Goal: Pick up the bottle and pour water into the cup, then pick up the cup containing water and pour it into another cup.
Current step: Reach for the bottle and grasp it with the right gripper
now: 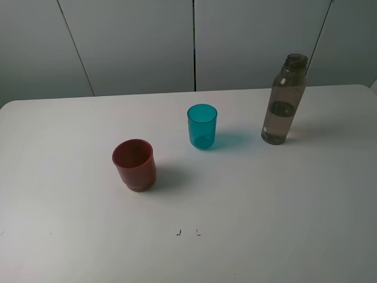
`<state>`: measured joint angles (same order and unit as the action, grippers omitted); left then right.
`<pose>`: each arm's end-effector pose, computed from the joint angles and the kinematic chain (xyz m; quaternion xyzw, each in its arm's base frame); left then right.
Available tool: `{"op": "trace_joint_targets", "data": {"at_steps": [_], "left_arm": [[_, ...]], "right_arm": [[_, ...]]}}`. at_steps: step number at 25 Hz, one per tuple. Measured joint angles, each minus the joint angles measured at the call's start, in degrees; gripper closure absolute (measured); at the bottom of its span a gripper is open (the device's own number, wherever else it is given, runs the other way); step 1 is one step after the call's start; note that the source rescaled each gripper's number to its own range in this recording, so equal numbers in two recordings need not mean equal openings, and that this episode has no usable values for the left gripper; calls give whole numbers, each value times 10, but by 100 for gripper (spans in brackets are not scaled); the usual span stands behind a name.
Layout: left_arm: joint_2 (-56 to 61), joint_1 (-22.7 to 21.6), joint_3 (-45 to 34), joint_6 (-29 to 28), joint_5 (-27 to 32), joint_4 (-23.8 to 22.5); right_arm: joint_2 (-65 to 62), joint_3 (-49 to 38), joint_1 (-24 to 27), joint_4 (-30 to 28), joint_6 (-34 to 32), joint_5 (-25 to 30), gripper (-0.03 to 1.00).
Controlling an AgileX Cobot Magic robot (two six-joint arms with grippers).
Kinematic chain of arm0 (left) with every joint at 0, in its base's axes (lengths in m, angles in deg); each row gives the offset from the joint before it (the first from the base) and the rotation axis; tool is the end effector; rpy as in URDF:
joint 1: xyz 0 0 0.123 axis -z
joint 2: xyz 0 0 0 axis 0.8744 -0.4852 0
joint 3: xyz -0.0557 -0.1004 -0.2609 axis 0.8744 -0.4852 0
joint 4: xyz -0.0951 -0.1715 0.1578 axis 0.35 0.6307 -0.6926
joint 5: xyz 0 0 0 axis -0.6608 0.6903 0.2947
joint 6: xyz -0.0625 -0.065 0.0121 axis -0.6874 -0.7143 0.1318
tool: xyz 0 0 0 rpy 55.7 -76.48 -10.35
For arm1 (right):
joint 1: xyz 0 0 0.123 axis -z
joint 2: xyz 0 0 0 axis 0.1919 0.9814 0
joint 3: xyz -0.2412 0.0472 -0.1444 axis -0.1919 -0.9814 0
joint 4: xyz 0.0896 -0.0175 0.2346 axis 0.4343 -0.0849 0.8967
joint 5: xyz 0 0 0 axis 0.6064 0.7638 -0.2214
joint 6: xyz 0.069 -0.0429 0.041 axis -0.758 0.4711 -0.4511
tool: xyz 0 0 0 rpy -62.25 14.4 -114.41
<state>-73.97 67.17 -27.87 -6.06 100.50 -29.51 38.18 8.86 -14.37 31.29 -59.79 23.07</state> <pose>-0.0066 0.0082 0.2788 0.0436 0.8535 0.0190 0.5189 -0.0077 0.0014 0.2785 -0.0230 0.8567 0.0275 0.5146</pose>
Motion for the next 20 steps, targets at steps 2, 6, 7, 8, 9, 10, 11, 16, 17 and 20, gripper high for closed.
{"op": "trace_joint_targets", "data": {"at_steps": [2, 6, 7, 8, 9, 10, 11, 16, 17, 20], "left_arm": [[0, 0, 0, 0, 0, 0], [0, 0, 0, 0, 0, 0], [0, 0, 0, 0, 0, 0], [0, 0, 0, 0, 0, 0], [0, 0, 0, 0, 0, 0], [0, 0, 0, 0, 0, 0], [0, 0, 0, 0, 0, 0], [0, 0, 0, 0, 0, 0], [0, 0, 0, 0, 0, 0], [0, 0, 0, 0, 0, 0]], "right_arm": [[0, 0, 0, 0, 0, 0, -3], [0, 0, 0, 0, 0, 0, -3], [0, 0, 0, 0, 0, 0, -3], [0, 0, 0, 0, 0, 0, -3], [0, 0, 0, 0, 0, 0, -3], [0, 0, 0, 0, 0, 0, -3], [0, 0, 0, 0, 0, 0, -3], [0, 0, 0, 0, 0, 0, -3], [0, 0, 0, 0, 0, 0, -3], [0, 0, 0, 0, 0, 0, -3]]}}
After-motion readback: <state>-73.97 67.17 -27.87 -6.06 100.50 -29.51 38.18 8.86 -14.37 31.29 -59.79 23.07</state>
